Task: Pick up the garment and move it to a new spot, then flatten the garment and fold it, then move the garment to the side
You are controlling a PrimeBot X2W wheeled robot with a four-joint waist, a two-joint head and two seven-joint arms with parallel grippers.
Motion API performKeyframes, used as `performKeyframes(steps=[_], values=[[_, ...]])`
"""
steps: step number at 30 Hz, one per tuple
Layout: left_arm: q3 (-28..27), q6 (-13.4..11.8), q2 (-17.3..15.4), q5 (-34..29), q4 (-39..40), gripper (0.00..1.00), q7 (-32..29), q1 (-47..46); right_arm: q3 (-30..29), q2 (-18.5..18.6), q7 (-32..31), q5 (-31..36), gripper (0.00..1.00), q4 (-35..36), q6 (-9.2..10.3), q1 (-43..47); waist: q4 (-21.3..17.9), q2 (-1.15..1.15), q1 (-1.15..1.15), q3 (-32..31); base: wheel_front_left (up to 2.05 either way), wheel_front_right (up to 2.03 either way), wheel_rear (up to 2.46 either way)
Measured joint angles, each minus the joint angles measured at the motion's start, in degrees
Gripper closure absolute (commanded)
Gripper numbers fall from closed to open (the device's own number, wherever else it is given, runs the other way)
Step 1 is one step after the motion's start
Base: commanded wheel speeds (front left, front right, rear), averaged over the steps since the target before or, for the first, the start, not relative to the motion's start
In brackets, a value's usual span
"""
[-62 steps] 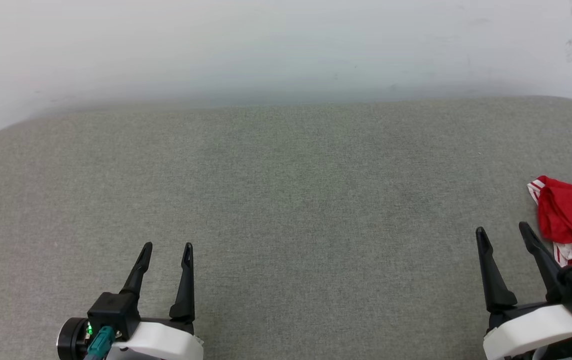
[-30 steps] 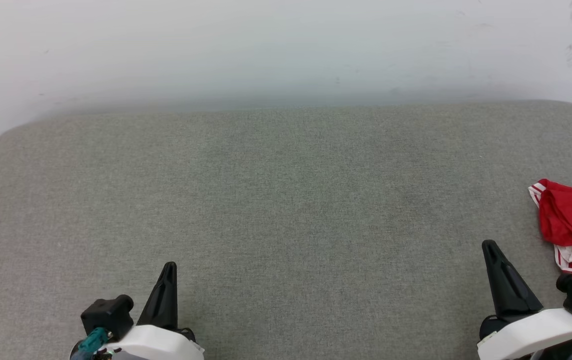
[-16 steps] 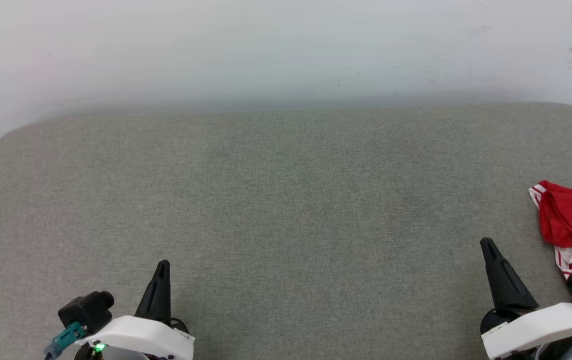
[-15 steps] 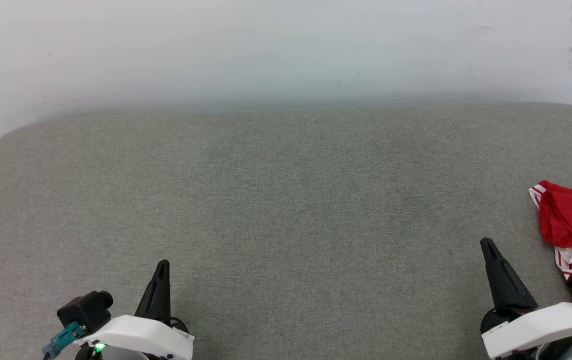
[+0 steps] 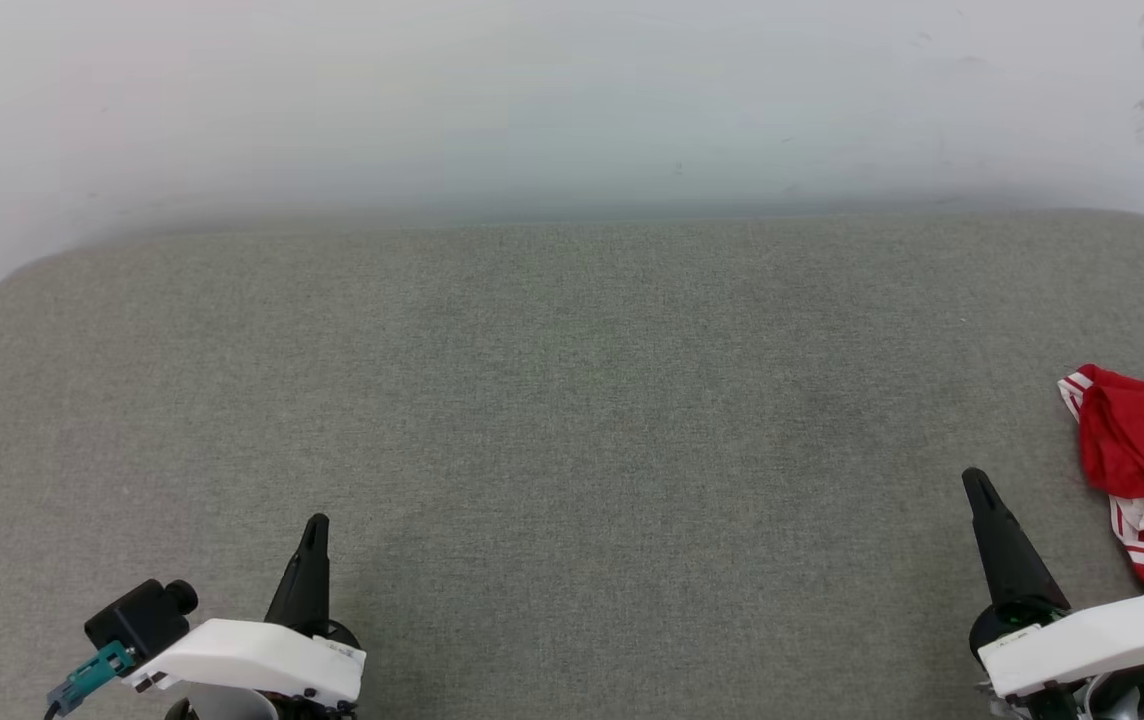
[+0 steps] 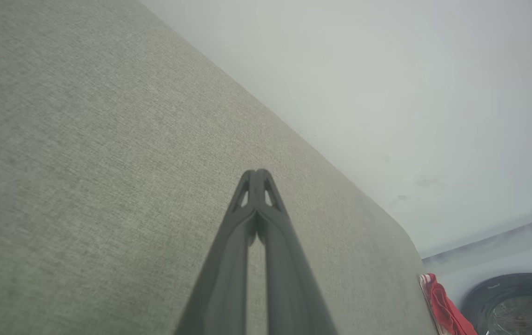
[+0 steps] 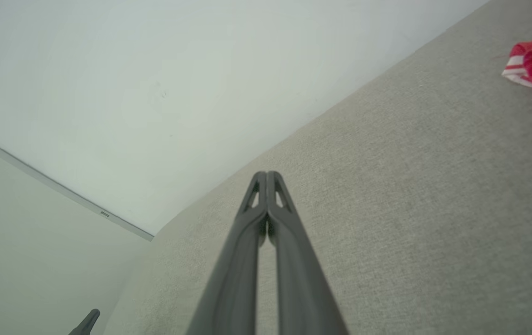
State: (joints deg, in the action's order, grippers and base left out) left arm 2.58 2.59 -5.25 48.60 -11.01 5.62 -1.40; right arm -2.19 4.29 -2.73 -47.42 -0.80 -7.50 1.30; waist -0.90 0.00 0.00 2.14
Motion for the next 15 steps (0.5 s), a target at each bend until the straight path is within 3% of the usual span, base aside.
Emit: performKeyframes(steps=[15], values=[[-1.86, 1.04, 0.36, 9.67, -0.6, 1.0, -2.55, -0.91, -0.16, 0.19, -0.18, -10.35, 1.0, -2.94, 0.0, -1.34, 0.15, 0.0, 0.0, -0.32, 0.0, 0.0, 0.0]])
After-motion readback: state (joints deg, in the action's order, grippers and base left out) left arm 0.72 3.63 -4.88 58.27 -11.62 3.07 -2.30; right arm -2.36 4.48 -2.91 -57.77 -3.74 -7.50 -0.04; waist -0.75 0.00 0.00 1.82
